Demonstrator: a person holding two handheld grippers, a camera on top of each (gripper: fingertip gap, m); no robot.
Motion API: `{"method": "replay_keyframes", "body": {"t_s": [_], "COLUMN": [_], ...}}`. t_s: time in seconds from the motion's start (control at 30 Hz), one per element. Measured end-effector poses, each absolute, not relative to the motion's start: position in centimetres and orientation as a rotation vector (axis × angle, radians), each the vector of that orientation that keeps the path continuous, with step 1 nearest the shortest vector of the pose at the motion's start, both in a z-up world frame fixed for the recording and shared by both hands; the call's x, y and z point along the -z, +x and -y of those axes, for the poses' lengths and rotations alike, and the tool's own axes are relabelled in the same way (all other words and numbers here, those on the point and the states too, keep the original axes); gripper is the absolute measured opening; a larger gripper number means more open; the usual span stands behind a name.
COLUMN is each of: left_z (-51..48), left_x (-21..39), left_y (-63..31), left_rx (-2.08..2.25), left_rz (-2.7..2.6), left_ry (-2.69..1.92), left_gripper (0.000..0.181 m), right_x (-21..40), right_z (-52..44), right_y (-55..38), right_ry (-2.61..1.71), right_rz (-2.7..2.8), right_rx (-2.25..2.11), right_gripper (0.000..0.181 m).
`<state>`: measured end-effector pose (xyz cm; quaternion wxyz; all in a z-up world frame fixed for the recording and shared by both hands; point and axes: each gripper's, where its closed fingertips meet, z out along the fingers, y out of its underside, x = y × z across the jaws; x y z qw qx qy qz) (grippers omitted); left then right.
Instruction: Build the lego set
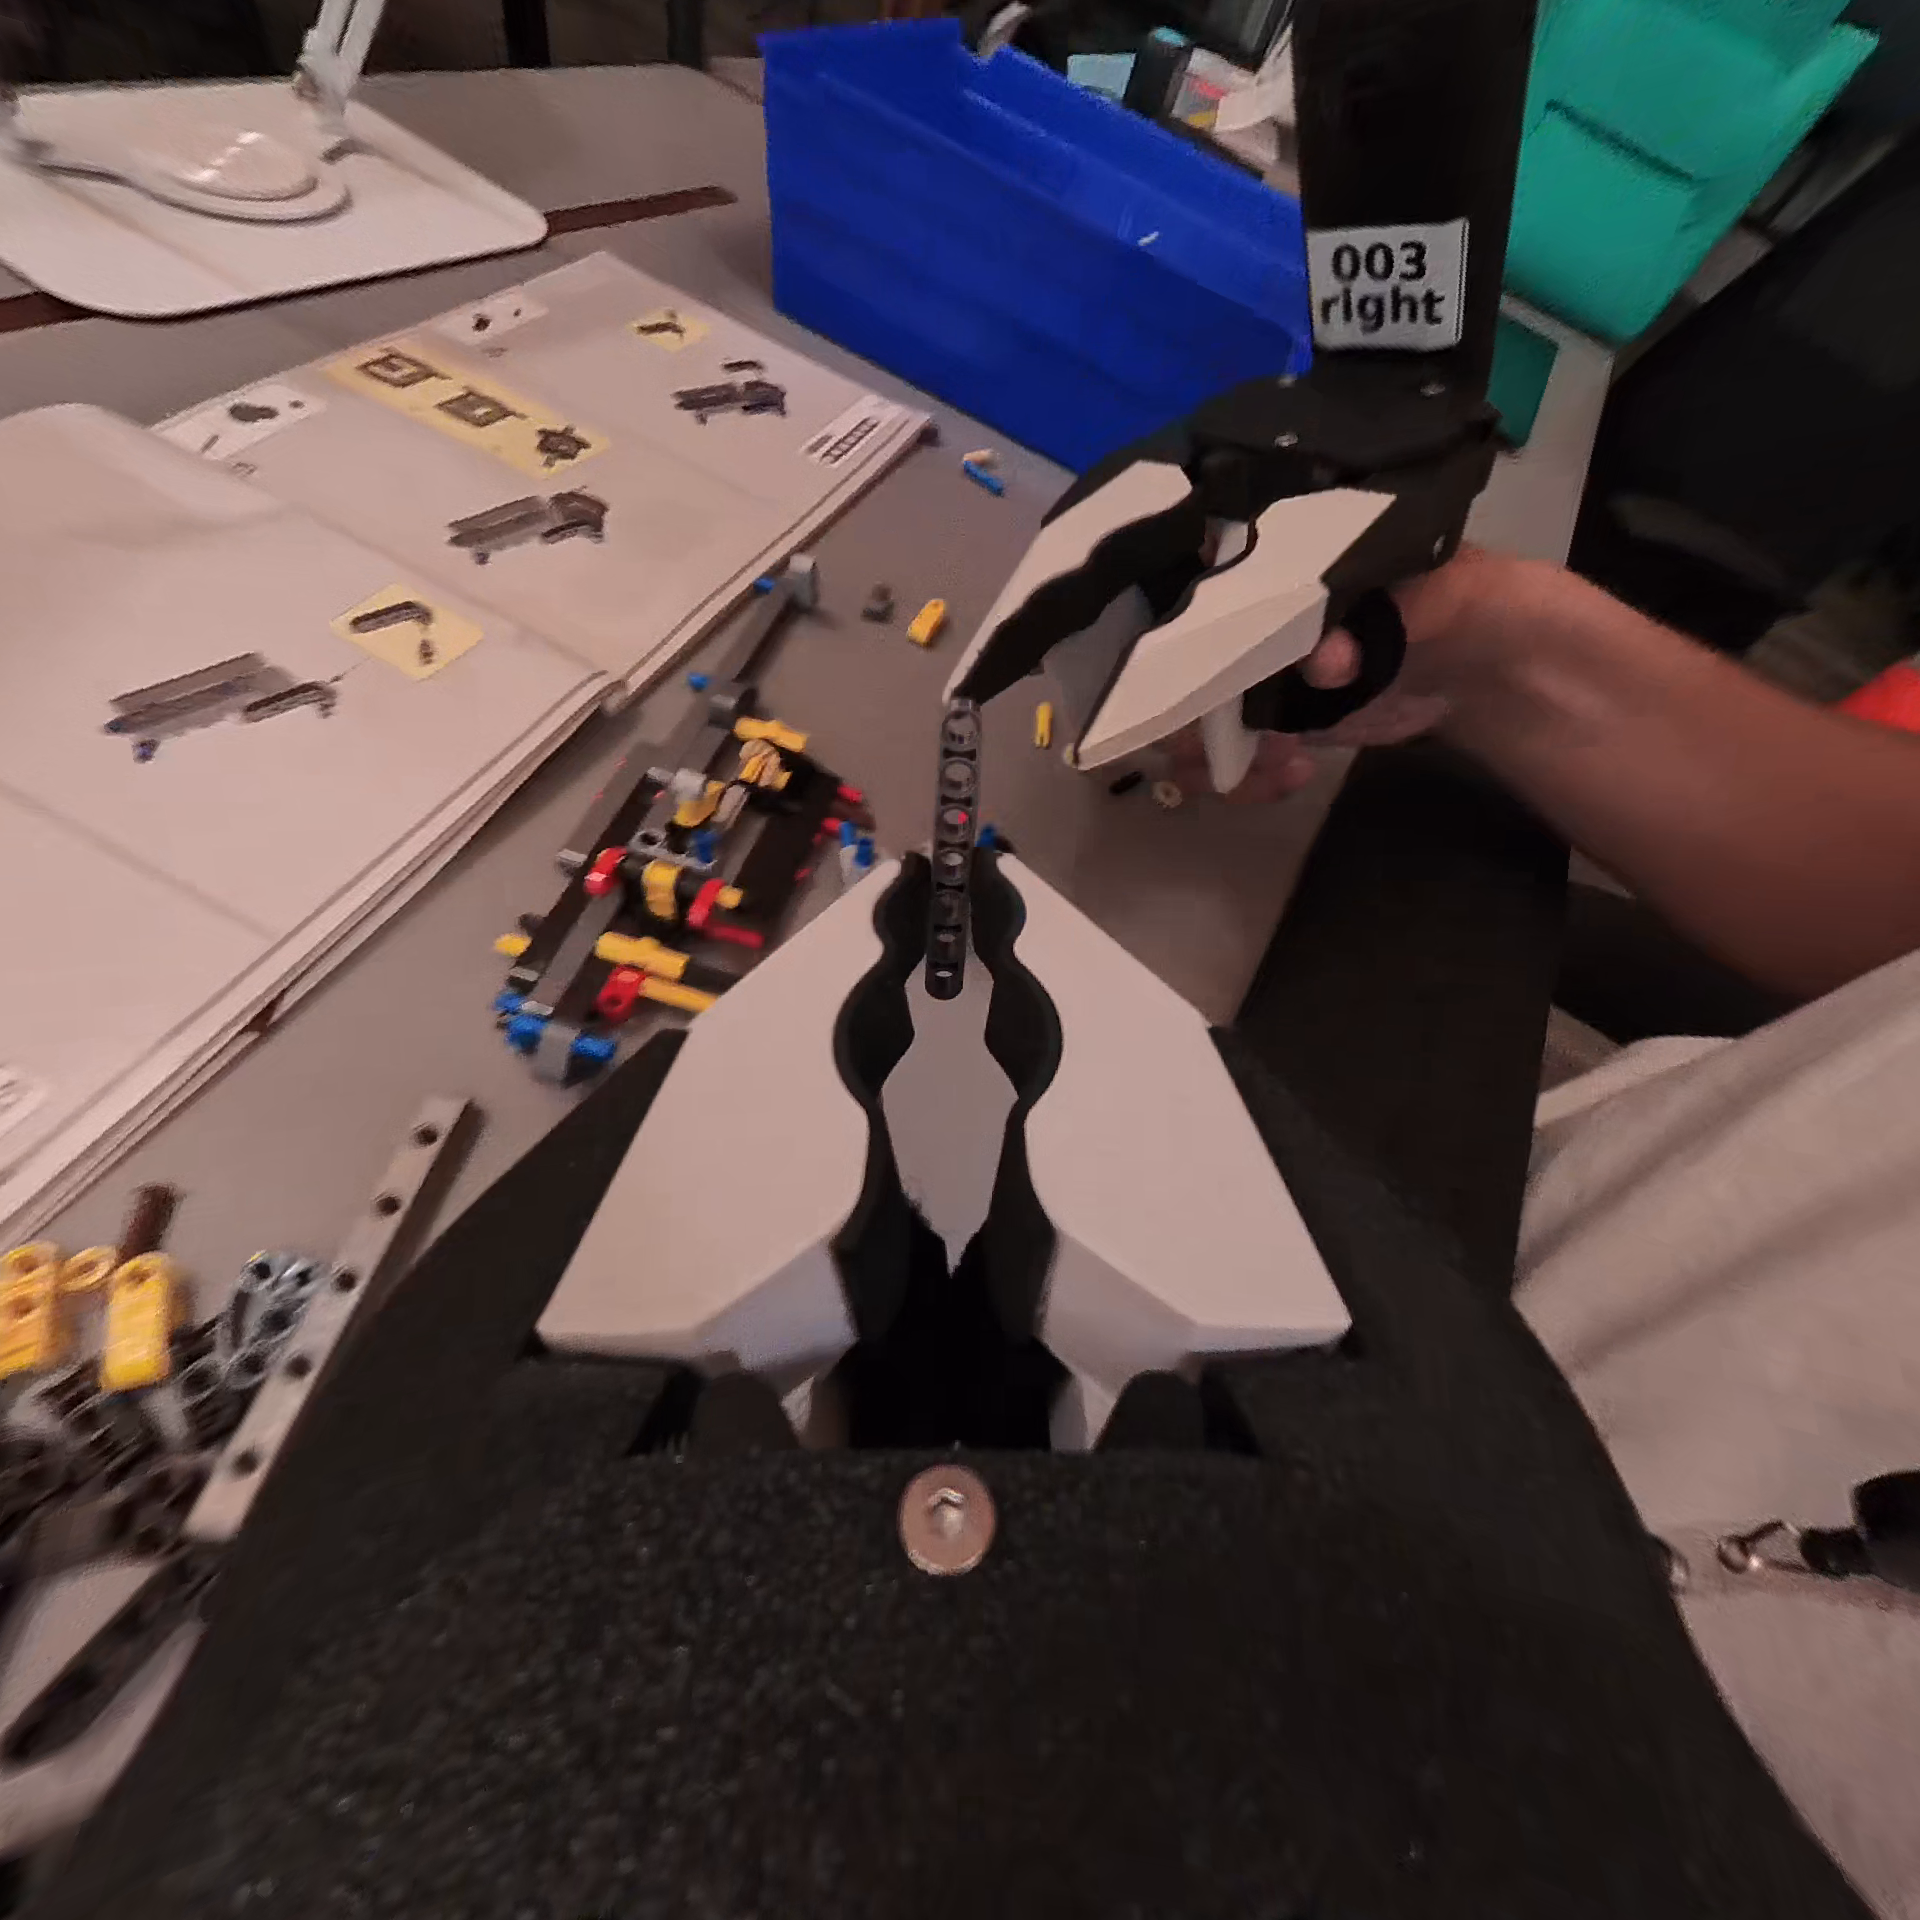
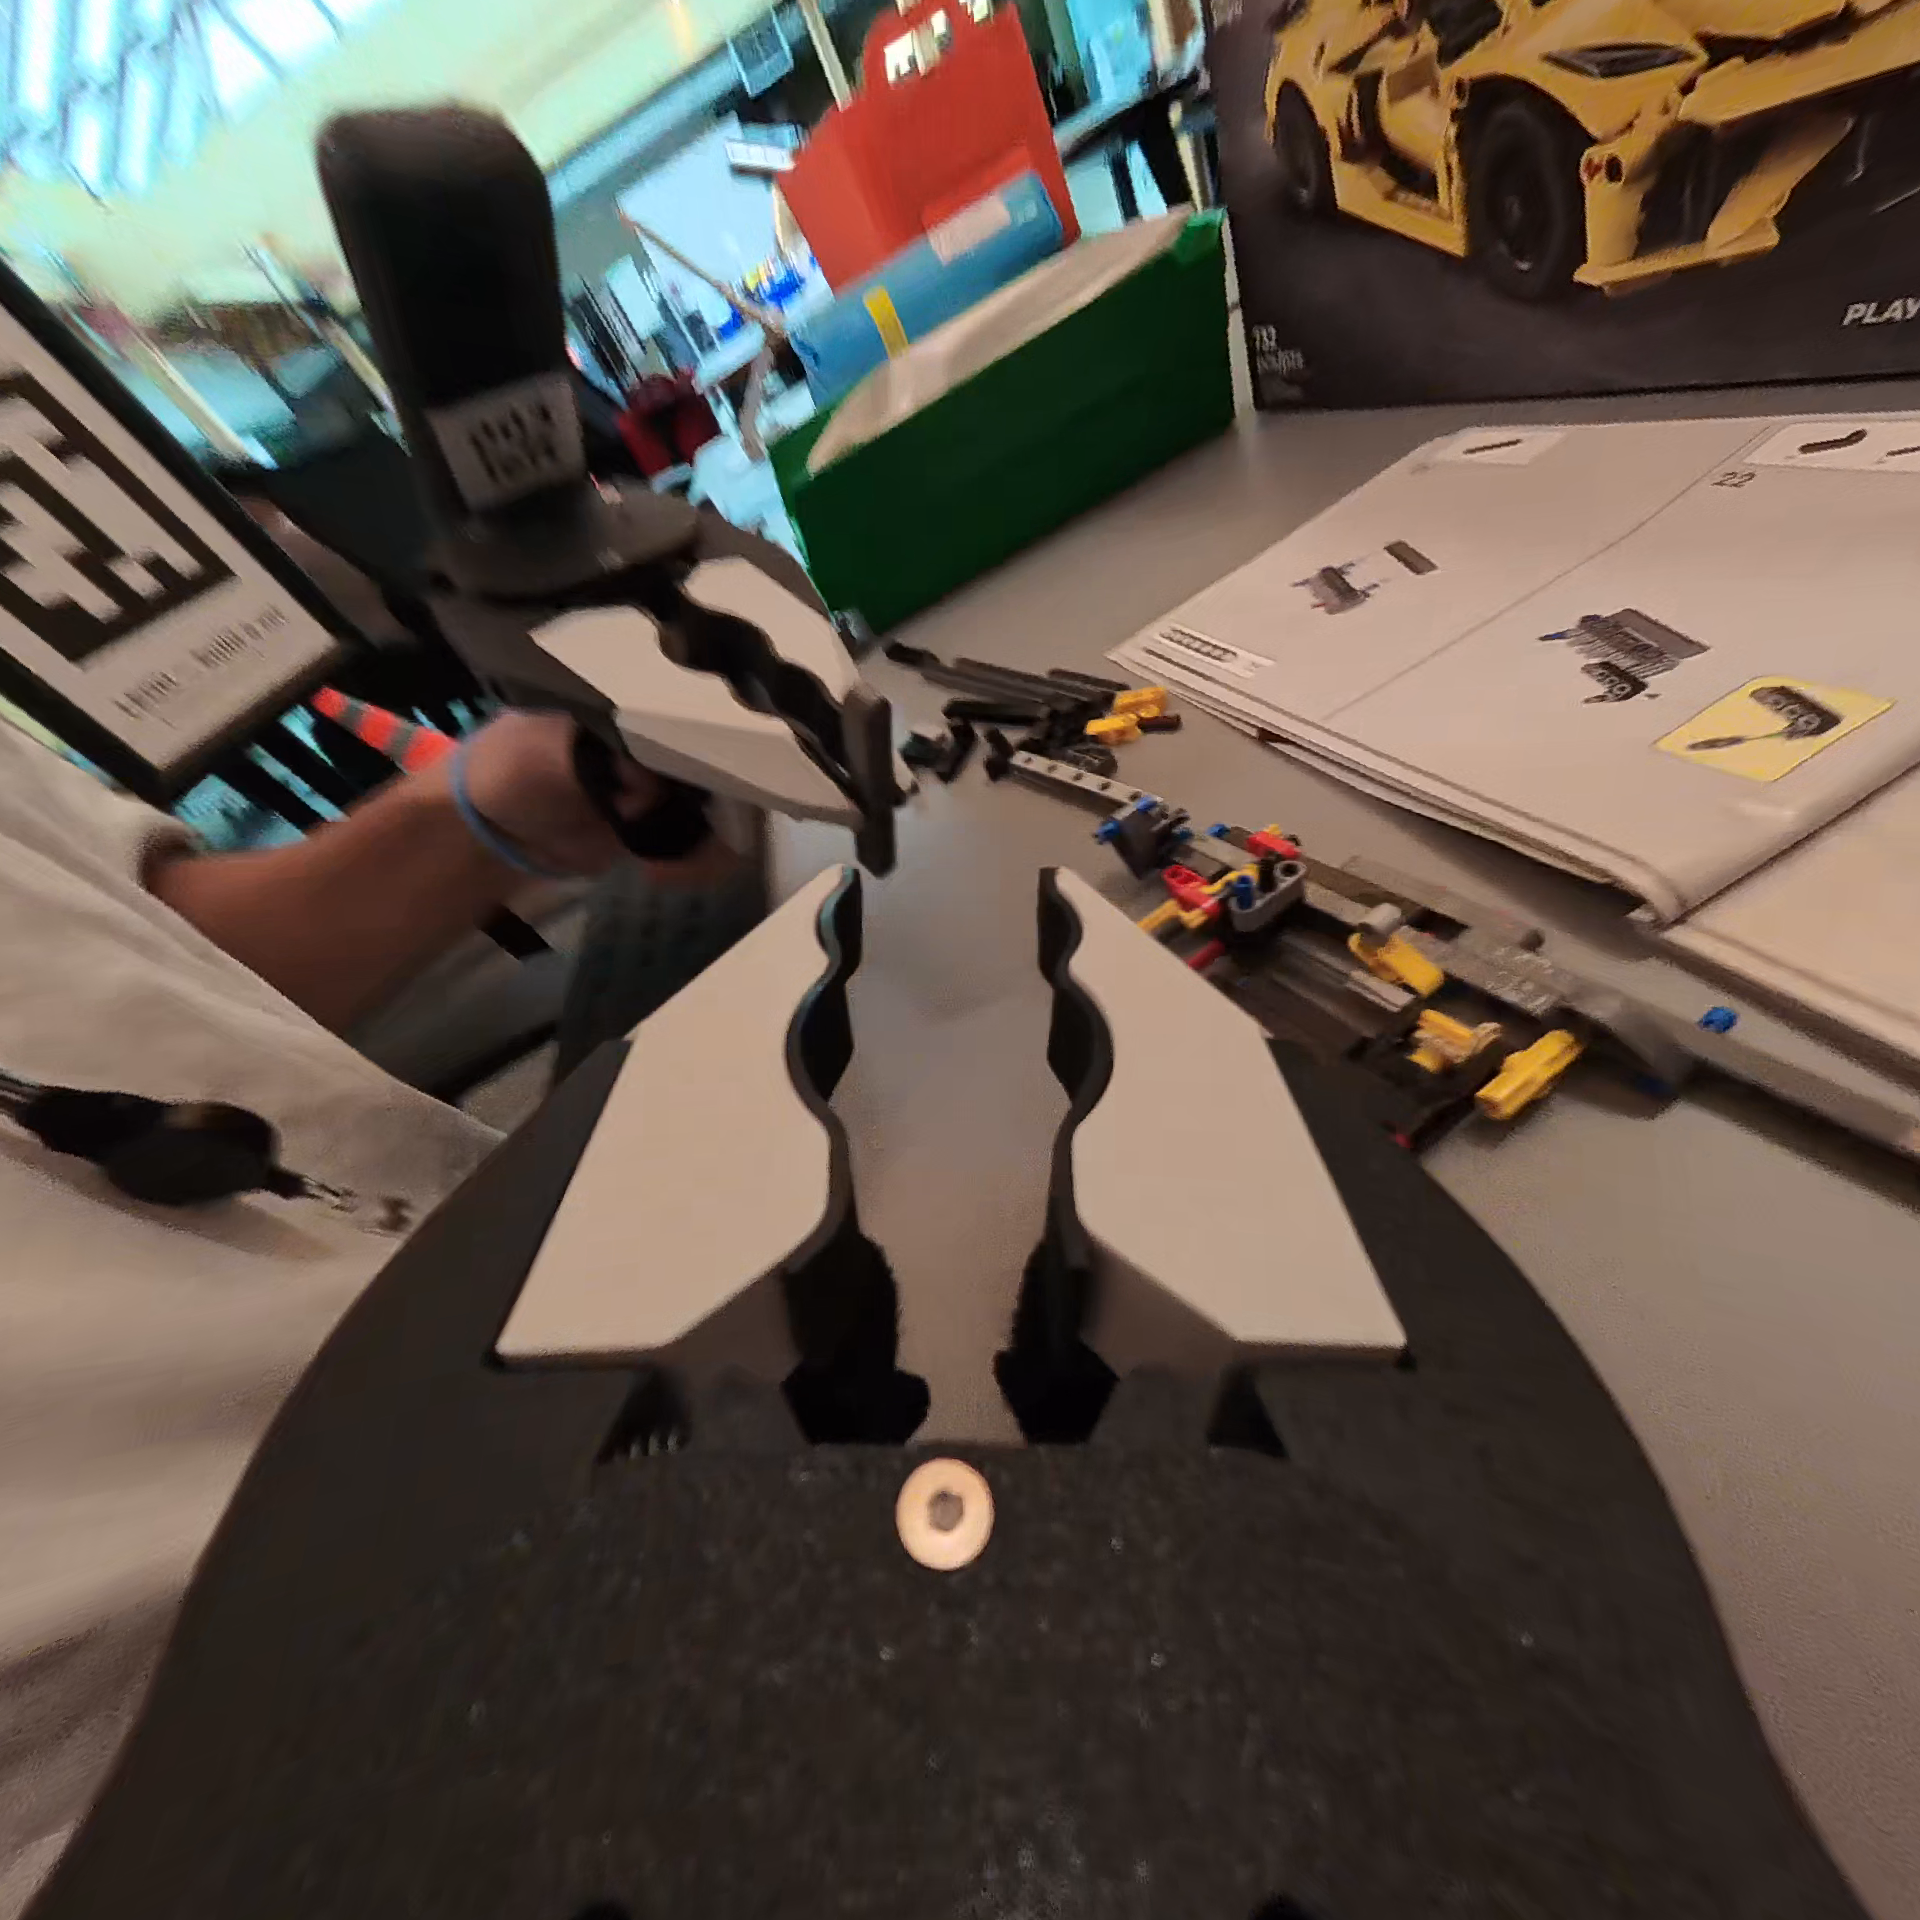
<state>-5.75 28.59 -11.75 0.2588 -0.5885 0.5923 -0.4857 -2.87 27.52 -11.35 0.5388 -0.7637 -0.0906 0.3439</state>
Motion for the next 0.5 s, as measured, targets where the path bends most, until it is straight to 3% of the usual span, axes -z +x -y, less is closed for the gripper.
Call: {"method": "replay_keyframes", "body": {"t_s": [0.2, 0.33, 0.5], "left_z": [-25.1, -23.7, -22.6], "left_x": [12.1, 11.4, 10.1], "left_y": [-3.5, -2.6, -2.5], "left_rx": [1.216, 1.343, 1.657], "left_rz": [-1.636, -1.587, -1.497], "left_ry": [-1.425, -1.448, -1.558], "left_gripper": [0.007, 0.007, 0.007], "right_x": [11.5, 11.0, 9.5], "right_z": [-24.9, -24.4, -23.7], "right_y": [-2.8, -3.1, -3.1], "right_ry": [-1.821, -1.787, -1.688], "right_rz": [0.185, 0.227, 0.228], "right_rx": [-0.885, -0.902, -1.011], "right_gripper": [0.030, 0.019, 0.021]}}
